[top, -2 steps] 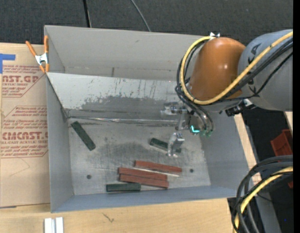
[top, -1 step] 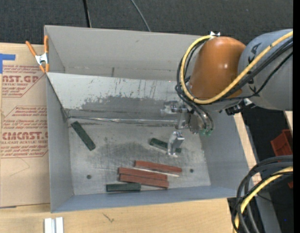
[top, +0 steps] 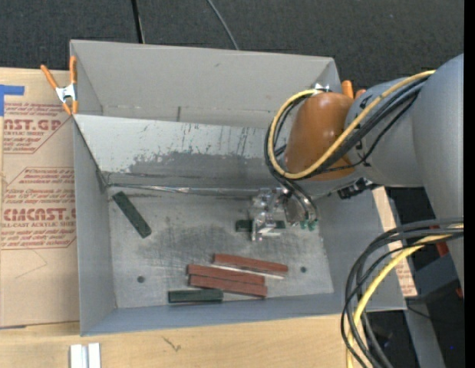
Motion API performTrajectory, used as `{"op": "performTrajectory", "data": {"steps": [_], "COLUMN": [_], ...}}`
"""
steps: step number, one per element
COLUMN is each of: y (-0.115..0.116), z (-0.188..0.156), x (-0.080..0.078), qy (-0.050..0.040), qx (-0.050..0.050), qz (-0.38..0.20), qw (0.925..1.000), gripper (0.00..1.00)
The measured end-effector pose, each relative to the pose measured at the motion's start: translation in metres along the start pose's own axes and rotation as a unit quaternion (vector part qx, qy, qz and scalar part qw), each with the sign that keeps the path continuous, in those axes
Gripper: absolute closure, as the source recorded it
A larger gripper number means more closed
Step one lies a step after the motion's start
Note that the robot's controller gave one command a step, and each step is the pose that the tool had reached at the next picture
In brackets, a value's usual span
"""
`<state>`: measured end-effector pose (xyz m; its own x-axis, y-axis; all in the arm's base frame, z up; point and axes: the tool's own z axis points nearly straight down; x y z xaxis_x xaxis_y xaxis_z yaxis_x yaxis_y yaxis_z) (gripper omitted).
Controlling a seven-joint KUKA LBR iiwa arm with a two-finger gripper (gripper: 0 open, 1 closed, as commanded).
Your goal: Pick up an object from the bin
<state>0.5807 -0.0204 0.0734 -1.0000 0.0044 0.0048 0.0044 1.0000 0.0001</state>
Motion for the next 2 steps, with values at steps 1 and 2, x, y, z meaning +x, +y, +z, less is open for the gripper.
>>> {"op": "performTrajectory", "data": {"steps": [1,2], "y": [0.000,0.015], "z": [0.000,-0.136], "x": [0.000,0.023], "qy": [-0.0006,-0.0036], "qx": [0.000,0.000], "qz": [0.000,0.050], "qw": [1.0000,0.9988], "gripper": [1.00,1.00]}}
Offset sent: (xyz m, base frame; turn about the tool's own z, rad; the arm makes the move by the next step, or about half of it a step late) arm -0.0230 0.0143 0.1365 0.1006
